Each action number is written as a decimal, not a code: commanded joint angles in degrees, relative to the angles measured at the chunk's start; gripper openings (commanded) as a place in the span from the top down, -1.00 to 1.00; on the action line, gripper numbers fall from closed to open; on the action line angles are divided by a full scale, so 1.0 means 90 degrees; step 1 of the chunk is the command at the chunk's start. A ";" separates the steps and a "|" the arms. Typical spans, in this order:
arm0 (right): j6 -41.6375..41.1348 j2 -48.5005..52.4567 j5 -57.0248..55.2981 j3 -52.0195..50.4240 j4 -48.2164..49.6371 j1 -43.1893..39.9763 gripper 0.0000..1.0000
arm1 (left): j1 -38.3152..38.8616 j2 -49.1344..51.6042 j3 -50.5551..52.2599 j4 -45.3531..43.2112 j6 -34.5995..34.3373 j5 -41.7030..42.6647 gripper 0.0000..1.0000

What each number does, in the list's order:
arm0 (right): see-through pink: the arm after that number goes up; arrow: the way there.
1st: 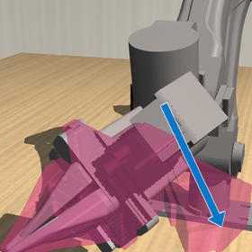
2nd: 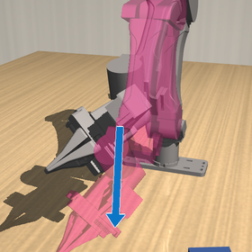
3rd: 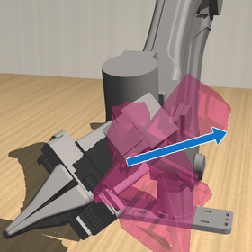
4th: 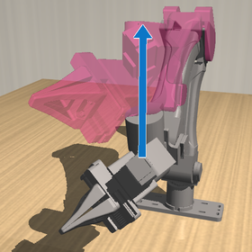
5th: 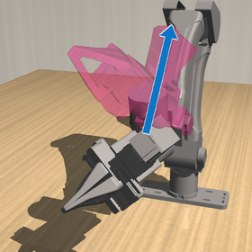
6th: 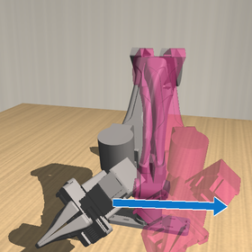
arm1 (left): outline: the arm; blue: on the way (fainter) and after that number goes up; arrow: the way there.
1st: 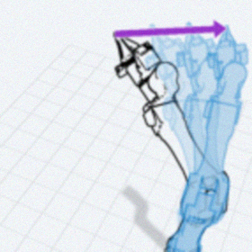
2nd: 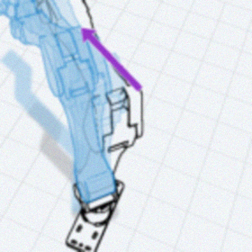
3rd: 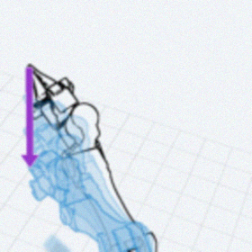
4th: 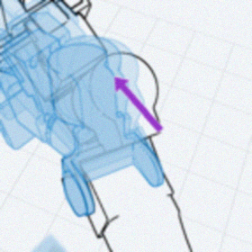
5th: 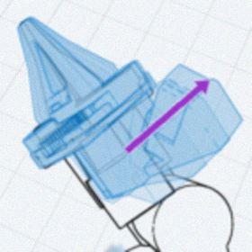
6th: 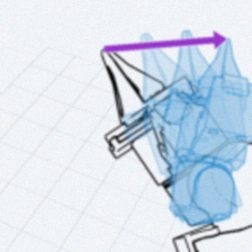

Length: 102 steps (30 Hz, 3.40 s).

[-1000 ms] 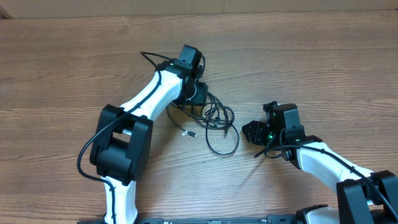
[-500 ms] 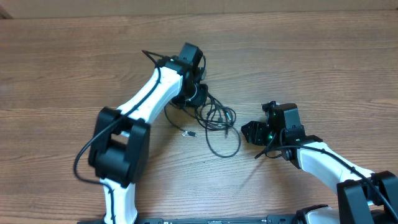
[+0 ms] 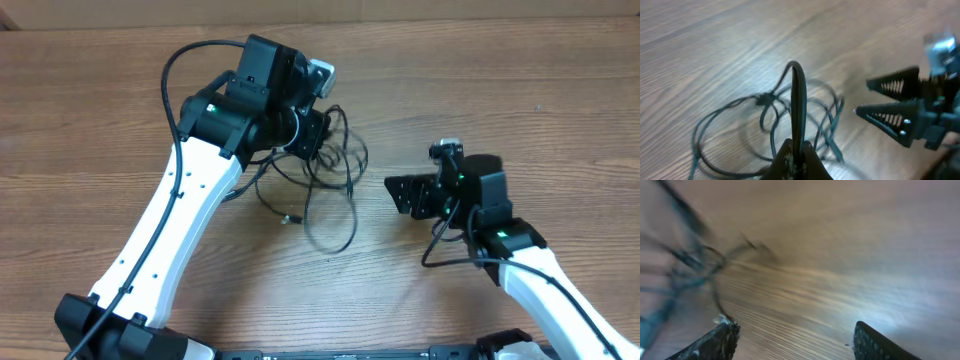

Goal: Untangle cables

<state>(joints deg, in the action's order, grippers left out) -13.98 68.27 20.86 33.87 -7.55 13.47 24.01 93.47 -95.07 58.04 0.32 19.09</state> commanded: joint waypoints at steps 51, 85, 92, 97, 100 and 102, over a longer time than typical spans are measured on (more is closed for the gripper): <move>-0.0809 0.0503 -0.1440 0.0119 -0.1379 -0.0036 0.92 | -0.1727 0.0017 -0.0010 -0.0384 -0.0755 0.0712 -0.34; -0.4330 0.0503 -0.4806 0.0112 -0.3381 -0.0049 0.92 | -0.0644 0.2188 0.0760 0.0328 -0.1005 0.0357 -0.22; -0.4330 0.0503 -0.4806 0.0112 -0.3337 -0.0049 0.92 | -0.0447 0.2701 0.0760 0.0821 -0.1401 0.0498 -0.22; -0.4330 0.0503 -0.4716 0.0112 -0.3325 -0.0049 0.92 | -0.0170 0.2946 0.0760 0.0546 -0.1600 0.0639 -0.16; -0.4330 0.0503 -0.4639 0.0112 -0.3313 -0.0049 0.92 | 0.0029 0.3152 0.0763 0.0289 -0.1875 0.0372 -0.10; -0.4328 0.0503 -0.4639 0.0112 -0.3320 -0.0049 0.92 | 0.0163 0.3305 0.0763 0.0243 -0.2050 0.0192 -0.09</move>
<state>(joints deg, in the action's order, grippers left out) -52.34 72.93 -20.73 35.11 -37.58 13.43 23.99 120.81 -88.58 60.49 -14.57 22.83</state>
